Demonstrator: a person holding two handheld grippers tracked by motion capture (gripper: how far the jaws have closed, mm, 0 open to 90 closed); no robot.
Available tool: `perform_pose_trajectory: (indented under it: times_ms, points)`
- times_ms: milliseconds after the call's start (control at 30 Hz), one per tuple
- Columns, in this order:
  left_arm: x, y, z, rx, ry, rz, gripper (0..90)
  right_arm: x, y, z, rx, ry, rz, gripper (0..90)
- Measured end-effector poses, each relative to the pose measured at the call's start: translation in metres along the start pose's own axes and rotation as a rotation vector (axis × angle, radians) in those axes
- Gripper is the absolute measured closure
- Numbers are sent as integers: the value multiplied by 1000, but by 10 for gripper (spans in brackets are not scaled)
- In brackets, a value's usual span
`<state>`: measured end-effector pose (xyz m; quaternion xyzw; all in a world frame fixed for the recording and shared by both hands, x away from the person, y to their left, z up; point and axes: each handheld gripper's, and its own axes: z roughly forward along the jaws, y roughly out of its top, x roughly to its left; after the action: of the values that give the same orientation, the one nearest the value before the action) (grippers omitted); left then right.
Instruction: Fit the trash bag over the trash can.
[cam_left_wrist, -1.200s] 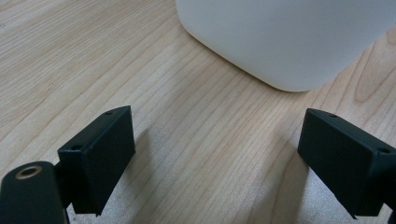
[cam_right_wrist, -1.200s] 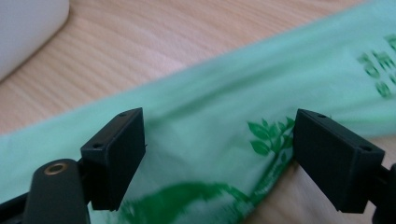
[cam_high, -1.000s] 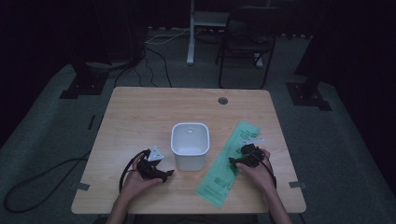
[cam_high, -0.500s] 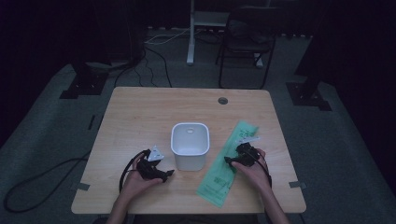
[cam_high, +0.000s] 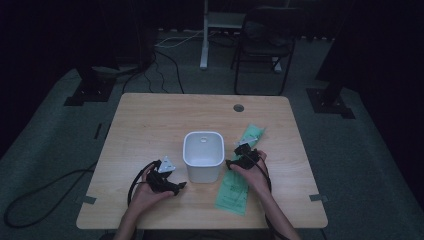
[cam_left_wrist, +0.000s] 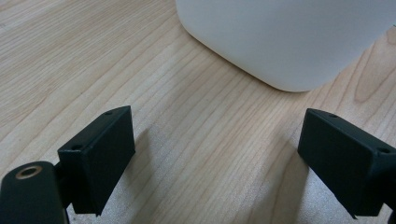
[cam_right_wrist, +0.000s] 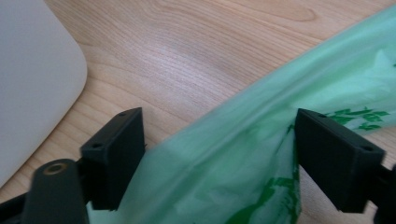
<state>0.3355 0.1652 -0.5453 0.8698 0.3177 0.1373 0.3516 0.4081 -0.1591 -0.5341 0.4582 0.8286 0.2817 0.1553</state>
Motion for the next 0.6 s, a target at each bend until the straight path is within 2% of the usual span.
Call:
perform_pose_trajectory:
  times_ms: [300, 467, 600]
  points:
    - [0, 0, 0, 0, 0, 0, 115, -16, -5, -12, 10, 0, 11, 592]
    - [0, 0, 0, 1, 0, 0, 115, -20, -7, -15, 13, 2, 18, 802]
    - [0, 0, 0, 0, 0, 0, 115, -23, -6, -15, 21, 23, 12, 874]
